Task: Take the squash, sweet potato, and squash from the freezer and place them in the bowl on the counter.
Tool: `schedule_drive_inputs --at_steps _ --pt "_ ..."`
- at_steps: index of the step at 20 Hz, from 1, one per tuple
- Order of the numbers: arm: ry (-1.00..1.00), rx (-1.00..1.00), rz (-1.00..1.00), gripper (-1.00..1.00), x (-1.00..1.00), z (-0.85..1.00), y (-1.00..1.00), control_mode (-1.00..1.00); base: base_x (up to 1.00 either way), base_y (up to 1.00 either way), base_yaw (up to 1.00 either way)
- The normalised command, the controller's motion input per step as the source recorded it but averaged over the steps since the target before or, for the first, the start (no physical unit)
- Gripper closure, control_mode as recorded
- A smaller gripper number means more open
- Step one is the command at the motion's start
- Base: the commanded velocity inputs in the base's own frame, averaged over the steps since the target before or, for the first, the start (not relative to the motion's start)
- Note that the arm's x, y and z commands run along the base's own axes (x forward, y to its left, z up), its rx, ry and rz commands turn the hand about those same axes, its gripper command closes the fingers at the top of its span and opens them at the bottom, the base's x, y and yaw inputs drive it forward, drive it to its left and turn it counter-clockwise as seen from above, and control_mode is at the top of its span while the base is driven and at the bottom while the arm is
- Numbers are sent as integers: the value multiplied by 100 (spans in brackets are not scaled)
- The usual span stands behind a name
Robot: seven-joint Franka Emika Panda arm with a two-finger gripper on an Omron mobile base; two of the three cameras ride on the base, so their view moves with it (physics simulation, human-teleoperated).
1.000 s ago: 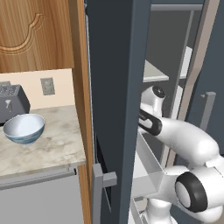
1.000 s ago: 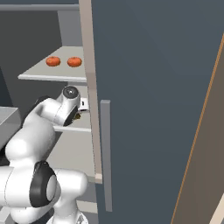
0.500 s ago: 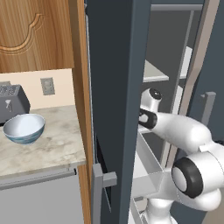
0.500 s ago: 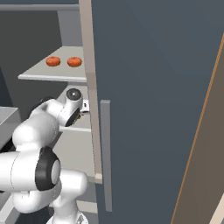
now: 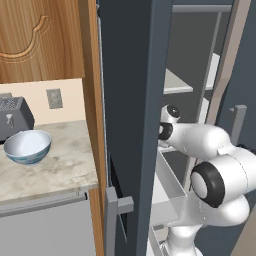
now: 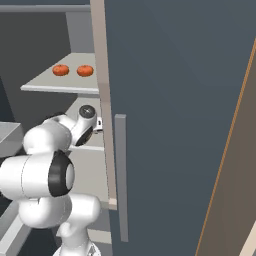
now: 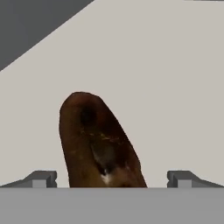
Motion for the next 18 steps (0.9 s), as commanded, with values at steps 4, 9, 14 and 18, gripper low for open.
schedule_drive_inputs --at_steps 4,9,14,18 --pt "0 0 0 -100 36 -10 1 -100 0 0 0" --pt "0 0 0 100 30 -16 0 -100 0 0 0" --pt "0 0 0 100 -1 -7 0 -100 0 0 0" --pt "0 0 -1 100 -49 0 0 -100 0 0 0"
